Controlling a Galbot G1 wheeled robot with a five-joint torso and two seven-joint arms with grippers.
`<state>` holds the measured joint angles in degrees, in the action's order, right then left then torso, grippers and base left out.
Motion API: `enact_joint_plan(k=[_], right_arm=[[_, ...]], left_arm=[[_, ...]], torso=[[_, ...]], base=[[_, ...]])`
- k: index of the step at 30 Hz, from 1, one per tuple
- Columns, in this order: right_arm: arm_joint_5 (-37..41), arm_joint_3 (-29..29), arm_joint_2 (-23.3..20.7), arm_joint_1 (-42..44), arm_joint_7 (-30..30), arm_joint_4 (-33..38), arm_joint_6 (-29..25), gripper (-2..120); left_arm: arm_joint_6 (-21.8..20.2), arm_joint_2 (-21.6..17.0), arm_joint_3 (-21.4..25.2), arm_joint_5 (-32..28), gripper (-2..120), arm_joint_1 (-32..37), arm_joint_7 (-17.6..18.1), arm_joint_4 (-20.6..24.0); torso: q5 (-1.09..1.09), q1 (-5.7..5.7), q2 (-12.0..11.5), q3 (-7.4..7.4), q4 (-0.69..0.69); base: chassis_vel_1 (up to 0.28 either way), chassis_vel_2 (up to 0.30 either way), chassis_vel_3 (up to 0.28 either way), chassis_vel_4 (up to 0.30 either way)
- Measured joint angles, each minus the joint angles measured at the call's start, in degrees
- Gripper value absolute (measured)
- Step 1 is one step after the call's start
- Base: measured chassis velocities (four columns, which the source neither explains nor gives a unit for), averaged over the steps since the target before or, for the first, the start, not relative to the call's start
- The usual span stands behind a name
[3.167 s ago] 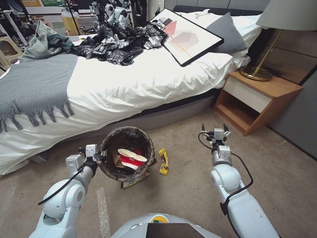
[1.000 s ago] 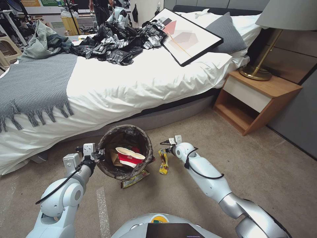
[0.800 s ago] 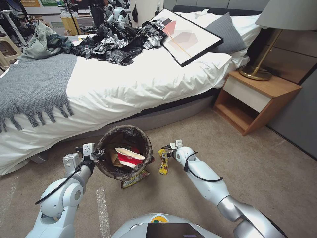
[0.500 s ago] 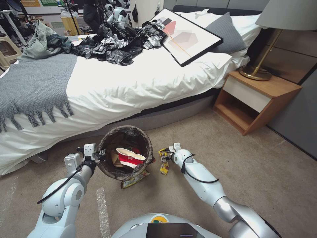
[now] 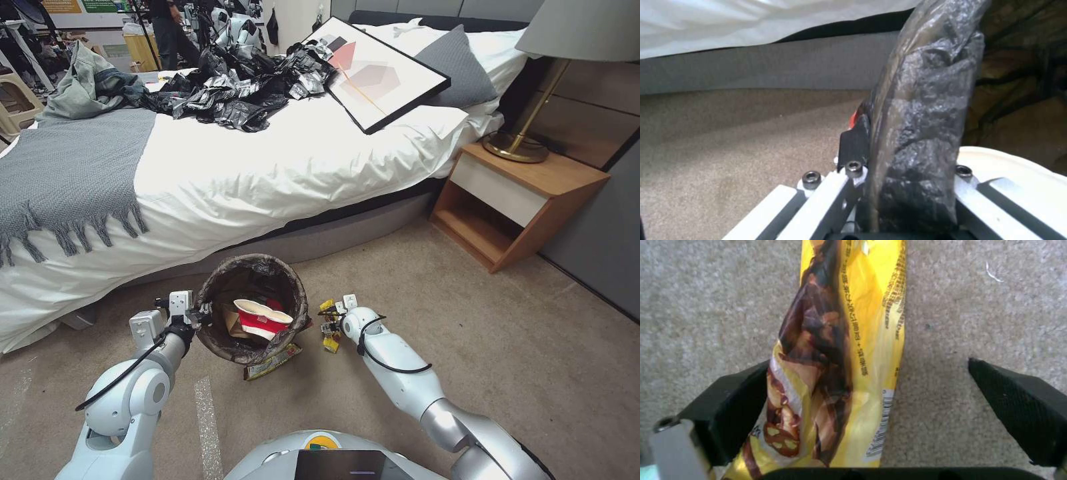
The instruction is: Pick up the trash bin, then pick up the garbage from the floor and place it into the trash bin.
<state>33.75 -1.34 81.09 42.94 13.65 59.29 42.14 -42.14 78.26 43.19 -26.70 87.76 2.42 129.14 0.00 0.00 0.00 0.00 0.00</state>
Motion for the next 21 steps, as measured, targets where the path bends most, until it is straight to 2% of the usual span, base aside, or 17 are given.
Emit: enact_joint_plan(k=[2,4,6,7,12,13,15,17,18,20,21], right_arm=[[-0.1,0.0,0.1,0.0,0.0,-0.2,0.0,97],[-0.3,0.0,0.2,0.0,0.1,-0.4,0.0,86],[-0.3,0.0,0.2,0.1,0.1,-0.4,0.0,84],[-0.4,0.0,0.4,0.1,0.3,-0.5,0.0,74],[-0.9,0.0,0.5,0.5,0.4,-0.5,-0.1,61],[-1.0,0.0,0.5,0.7,0.5,-0.2,-0.1,53],[-1.0,0.0,0.4,0.8,0.6,0.1,-0.1,51],[-0.4,-0.5,-0.4,1.1,0.8,1.7,-0.1,37],[-0.4,-0.5,-0.4,1.1,0.8,1.7,-0.1,37],[1.2,-0.9,-1.2,1.3,1.4,3.8,0.0,25],[1.2,-0.9,-1.2,1.3,1.4,3.8,0.0,25]], left_arm=[[0.0,0.0,0.0,0.0,0,0.0,0.0,0.0],[0.0,0.0,-0.1,0.0,0,0.0,0.0,-0.1],[0.0,0.0,-0.1,0.0,0,0.0,0.0,-0.1],[0.0,0.0,-0.1,0.0,0,0.0,0.0,-0.1],[0.0,0.0,0.1,0.1,0,-0.1,0.0,-0.2],[0.0,-0.1,0.1,0.1,0,-0.1,0.0,-0.2],[0.0,-0.1,0.2,0.1,0,-0.1,0.0,-0.2],[0.0,-0.1,0.2,0.1,0,-0.2,-0.1,-0.3],[0.0,-0.1,0.2,0.1,0,-0.2,-0.1,-0.3],[0.0,0.0,0.1,0.1,0,-0.3,-0.1,-0.4],[0.0,0.0,0.1,0.1,0,-0.3,-0.1,-0.4]], torso=[[0.00,0.00,0.0,0.00,0.00],[0.00,0.00,0.0,0.00,0.00],[0.00,0.00,0.0,0.00,0.00],[0.00,0.00,0.0,0.00,0.00],[0.00,0.00,0.0,0.00,0.00],[-0.02,0.00,0.0,-0.01,-0.01],[-0.02,0.00,0.0,-0.01,-0.02],[-0.01,0.00,0.0,0.00,-0.02],[-0.01,0.00,0.0,0.00,-0.02],[0.02,0.00,0.0,0.00,0.02],[0.02,0.00,0.0,0.00,0.02]], base=[[0.000,0.000,0.000,0.000],[0.000,0.000,0.000,0.000],[0.000,0.000,0.000,0.000],[0.000,0.000,0.000,0.000],[0.000,0.000,0.000,0.000],[0.000,0.000,0.000,0.000],[0.000,0.000,0.000,0.000],[0.000,0.000,0.000,0.000],[0.000,0.000,0.000,0.000],[0.000,0.000,0.000,0.000],[0.000,0.000,0.000,0.000]])
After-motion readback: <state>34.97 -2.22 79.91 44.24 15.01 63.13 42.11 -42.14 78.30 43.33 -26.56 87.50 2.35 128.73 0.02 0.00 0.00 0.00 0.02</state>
